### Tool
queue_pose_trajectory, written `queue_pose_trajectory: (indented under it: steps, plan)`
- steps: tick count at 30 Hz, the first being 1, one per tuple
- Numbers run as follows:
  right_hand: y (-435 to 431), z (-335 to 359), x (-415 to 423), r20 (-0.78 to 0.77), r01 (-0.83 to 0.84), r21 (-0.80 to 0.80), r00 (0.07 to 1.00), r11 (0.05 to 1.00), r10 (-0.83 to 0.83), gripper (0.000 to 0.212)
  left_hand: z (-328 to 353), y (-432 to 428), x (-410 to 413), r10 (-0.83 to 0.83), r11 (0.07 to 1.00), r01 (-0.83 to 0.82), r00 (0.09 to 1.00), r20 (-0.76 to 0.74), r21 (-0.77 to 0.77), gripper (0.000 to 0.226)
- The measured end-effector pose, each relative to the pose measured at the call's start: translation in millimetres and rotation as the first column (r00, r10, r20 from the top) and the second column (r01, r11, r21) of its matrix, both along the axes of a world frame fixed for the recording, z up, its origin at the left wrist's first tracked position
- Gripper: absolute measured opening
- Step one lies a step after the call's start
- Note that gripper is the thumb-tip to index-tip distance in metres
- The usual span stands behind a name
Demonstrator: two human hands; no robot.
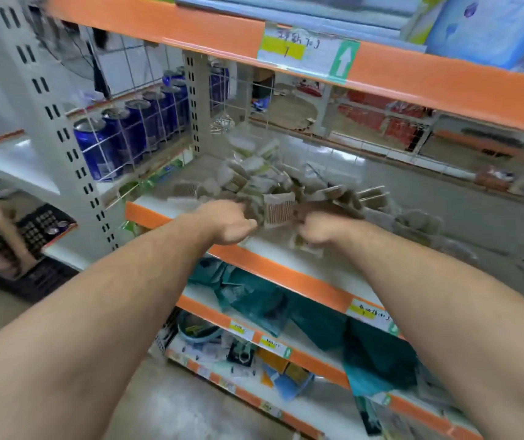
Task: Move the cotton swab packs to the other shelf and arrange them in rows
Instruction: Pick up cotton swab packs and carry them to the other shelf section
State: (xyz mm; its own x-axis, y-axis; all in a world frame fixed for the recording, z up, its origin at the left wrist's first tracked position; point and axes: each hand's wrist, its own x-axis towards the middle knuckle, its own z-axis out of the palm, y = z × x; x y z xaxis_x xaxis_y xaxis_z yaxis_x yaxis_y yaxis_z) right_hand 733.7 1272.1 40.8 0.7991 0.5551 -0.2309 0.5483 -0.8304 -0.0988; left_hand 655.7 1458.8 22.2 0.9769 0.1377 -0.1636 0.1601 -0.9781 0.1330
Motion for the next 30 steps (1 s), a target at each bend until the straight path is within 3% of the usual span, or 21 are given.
queue_pose_trajectory:
  steps: [5,8,10,17,27,30]
  plan:
    - [16.1,4.2,19.3,0.128,-0.031,0.108,0.992,0.994,0.017,0.039,-11.3,7.6,21.2,-0.023,0.999,0.02,0.993,0.115,0.033,0.033]
    - [30.7,-3.1,26.7,0.102,-0.104,0.086,0.99,0.991,0.095,0.077,-16.1,10.0,28.2,-0.055,0.995,0.044,0.991,0.125,0.091,0.031]
    - [39.1,-13.5,32.5,0.096,-0.139,0.041,0.986,0.989,0.134,0.086,-17.6,10.3,31.6,-0.069,0.99,0.051,0.988,0.139,0.129,0.031]
    - [41.4,-29.6,46.8,0.303,-0.156,-0.008,0.941,0.988,0.151,0.029,-15.5,9.1,39.2,-0.086,0.991,0.071,0.986,0.144,0.109,0.028]
    - [16.0,3.1,56.7,0.263,-0.144,0.126,0.959,0.982,0.107,0.015,-12.7,2.2,52.7,-0.019,0.996,0.013,0.997,0.07,0.093,0.032]
    - [1.3,18.5,59.2,0.311,-0.104,0.15,0.949,0.983,0.053,0.011,-7.9,-6.5,56.1,0.016,0.991,-0.035,0.99,0.14,0.131,0.031]
